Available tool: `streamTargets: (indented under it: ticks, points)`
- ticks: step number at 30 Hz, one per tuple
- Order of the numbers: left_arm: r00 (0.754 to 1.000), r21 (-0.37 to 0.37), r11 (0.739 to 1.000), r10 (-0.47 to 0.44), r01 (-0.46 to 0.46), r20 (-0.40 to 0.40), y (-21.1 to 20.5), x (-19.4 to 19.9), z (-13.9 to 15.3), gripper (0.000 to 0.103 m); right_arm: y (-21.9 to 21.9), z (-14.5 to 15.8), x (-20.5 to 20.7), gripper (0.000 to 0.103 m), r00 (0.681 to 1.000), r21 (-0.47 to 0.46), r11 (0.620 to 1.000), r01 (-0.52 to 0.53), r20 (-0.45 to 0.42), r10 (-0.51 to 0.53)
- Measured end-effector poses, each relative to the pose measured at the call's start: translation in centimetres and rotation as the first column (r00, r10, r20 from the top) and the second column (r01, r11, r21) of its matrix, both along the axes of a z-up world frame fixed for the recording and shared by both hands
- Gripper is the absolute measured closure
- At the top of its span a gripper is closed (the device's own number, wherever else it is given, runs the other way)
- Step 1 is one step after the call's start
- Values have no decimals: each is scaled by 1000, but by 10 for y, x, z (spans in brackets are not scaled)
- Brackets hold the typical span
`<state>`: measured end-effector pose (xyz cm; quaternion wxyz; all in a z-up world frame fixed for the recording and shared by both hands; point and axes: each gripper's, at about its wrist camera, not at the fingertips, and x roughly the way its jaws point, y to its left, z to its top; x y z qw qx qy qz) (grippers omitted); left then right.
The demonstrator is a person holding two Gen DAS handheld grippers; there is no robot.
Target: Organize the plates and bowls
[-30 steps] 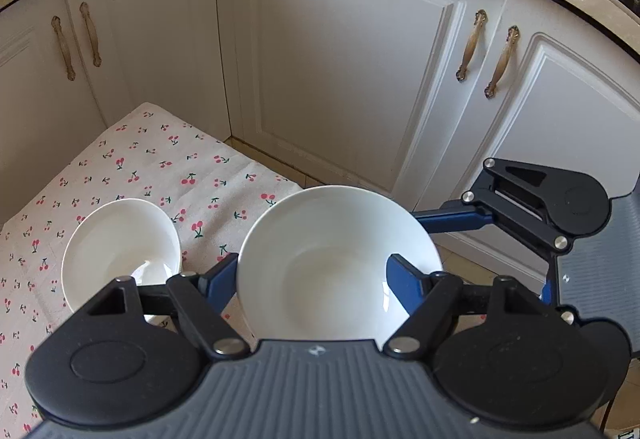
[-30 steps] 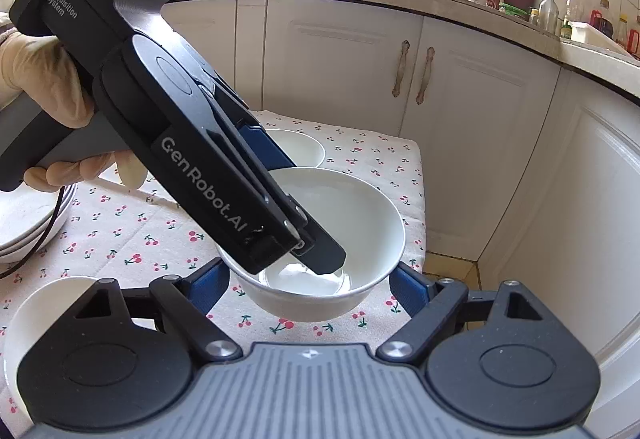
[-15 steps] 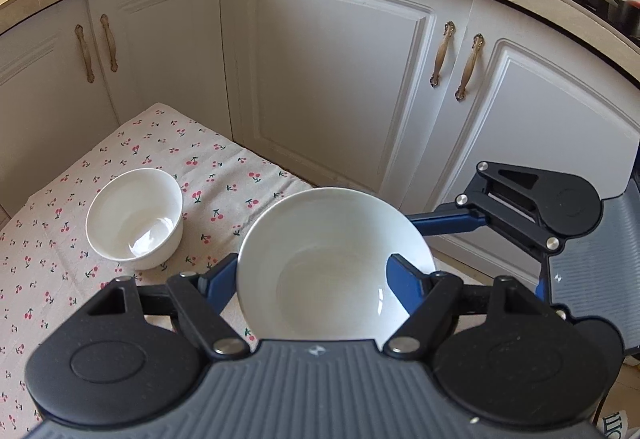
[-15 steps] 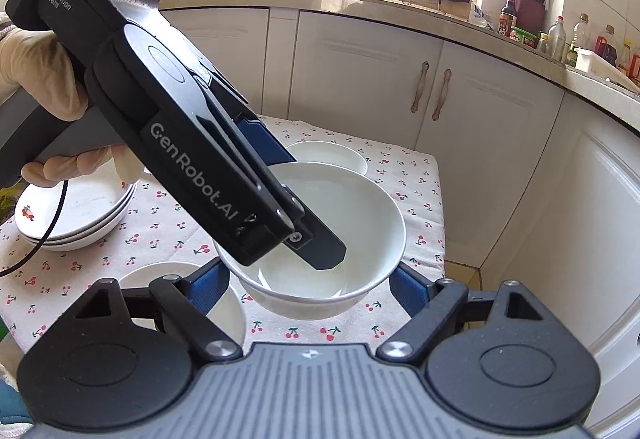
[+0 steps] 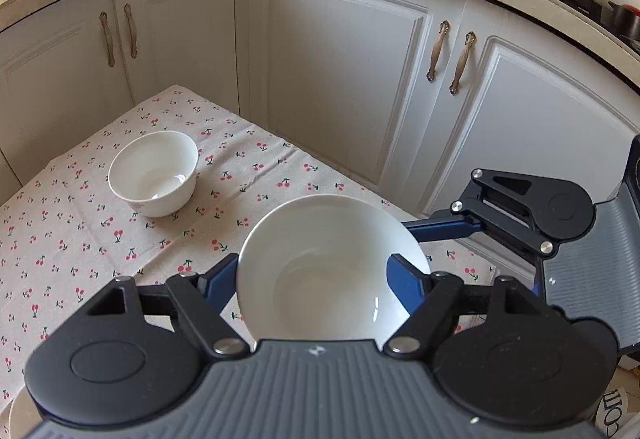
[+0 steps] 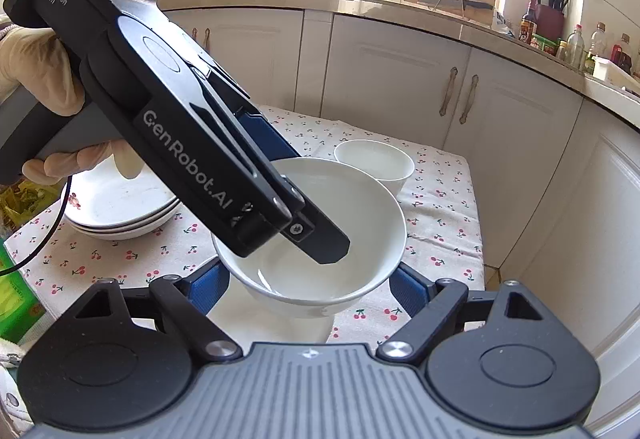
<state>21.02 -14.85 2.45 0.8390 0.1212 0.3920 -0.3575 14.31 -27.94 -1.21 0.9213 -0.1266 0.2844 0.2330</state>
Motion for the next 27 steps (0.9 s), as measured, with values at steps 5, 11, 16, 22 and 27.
streamTargets:
  ticks: [5, 11, 16, 22, 27]
  points:
    - [1000, -9, 1000, 7, -7, -24, 9, -7, -11, 25, 8, -8, -7, 13, 1000, 8, 1000, -10, -23, 10]
    - [999, -11, 1000, 7, -8, -43, 13, -12, -22, 25, 13, -18, -15, 13, 998, 17, 1000, -9, -59, 10]
    - [998, -12, 1000, 10, -10, -60, 15, -13, -28, 25, 14, -23, -17, 13, 997, 22, 1000, -10, -81, 12]
    - [998, -8, 1000, 7, -7, -65, 15, -12, -32, 25, 16, -28, -18, 13, 995, 17, 1000, -9, -98, 11]
    - [998, -3, 1000, 3, -3, -66, 14, -11, -34, 25, 16, -29, -17, 13, 994, 15, 1000, -6, -105, 7]
